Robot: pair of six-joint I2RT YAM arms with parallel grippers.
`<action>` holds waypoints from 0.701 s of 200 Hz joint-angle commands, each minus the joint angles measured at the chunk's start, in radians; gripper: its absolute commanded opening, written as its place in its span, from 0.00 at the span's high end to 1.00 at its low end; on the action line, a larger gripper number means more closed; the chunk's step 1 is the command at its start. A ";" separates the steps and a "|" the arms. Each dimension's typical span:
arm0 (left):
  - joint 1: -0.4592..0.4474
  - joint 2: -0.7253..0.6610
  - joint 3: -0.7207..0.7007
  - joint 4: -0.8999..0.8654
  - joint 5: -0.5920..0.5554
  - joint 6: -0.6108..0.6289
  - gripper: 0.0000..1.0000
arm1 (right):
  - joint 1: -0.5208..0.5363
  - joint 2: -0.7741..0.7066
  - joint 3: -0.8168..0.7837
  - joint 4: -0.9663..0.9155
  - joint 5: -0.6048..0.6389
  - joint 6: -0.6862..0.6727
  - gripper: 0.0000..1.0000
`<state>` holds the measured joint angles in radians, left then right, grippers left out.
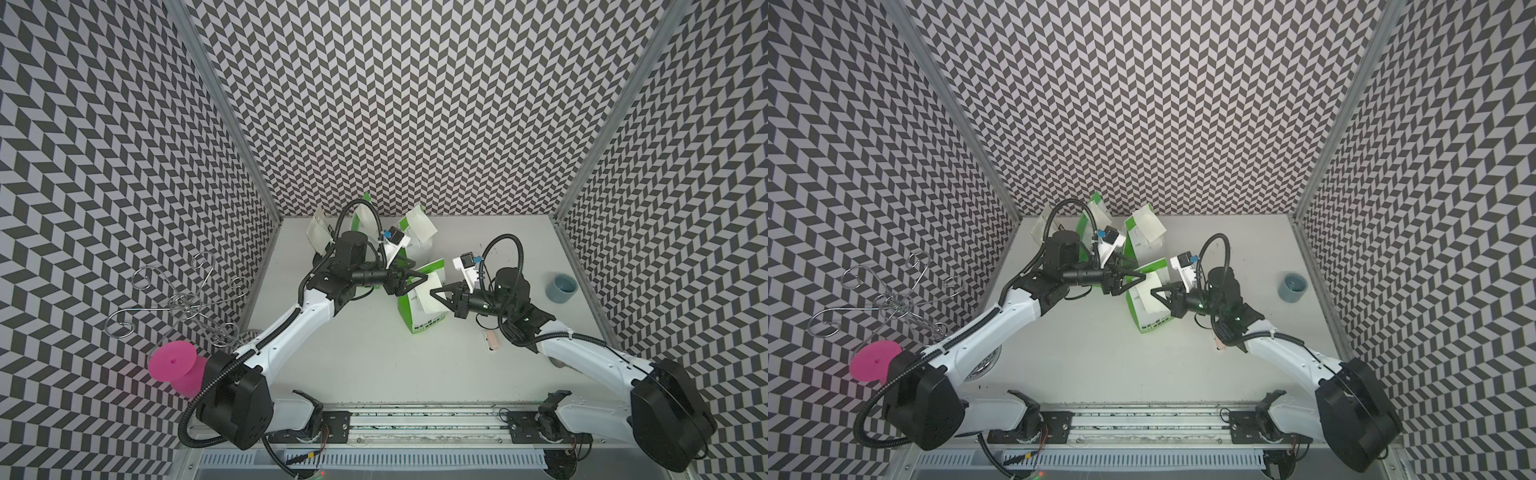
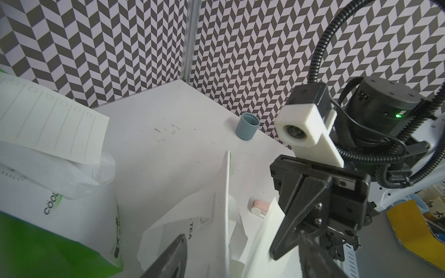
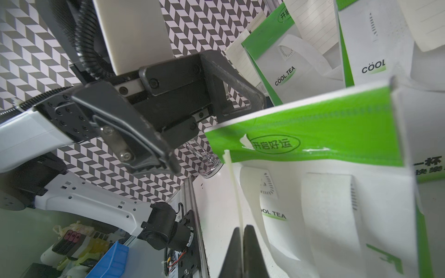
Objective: Staple the receipts to the bags
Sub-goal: Hold the receipt from the takeout bag.
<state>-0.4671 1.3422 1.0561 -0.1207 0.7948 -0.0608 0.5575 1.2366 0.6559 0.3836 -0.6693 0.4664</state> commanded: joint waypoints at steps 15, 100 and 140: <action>-0.015 0.010 0.004 -0.033 -0.030 0.039 0.31 | -0.007 0.001 -0.012 0.128 0.022 0.047 1.00; -0.022 0.008 0.005 -0.051 -0.054 0.055 0.43 | -0.007 0.025 -0.022 0.159 0.042 0.079 1.00; -0.026 0.014 0.010 -0.054 -0.059 0.059 0.48 | -0.007 0.035 -0.036 0.182 0.041 0.095 1.00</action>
<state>-0.4850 1.3483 1.0561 -0.1600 0.7433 -0.0189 0.5575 1.2610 0.6361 0.4805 -0.6403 0.5415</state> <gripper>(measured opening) 0.533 0.047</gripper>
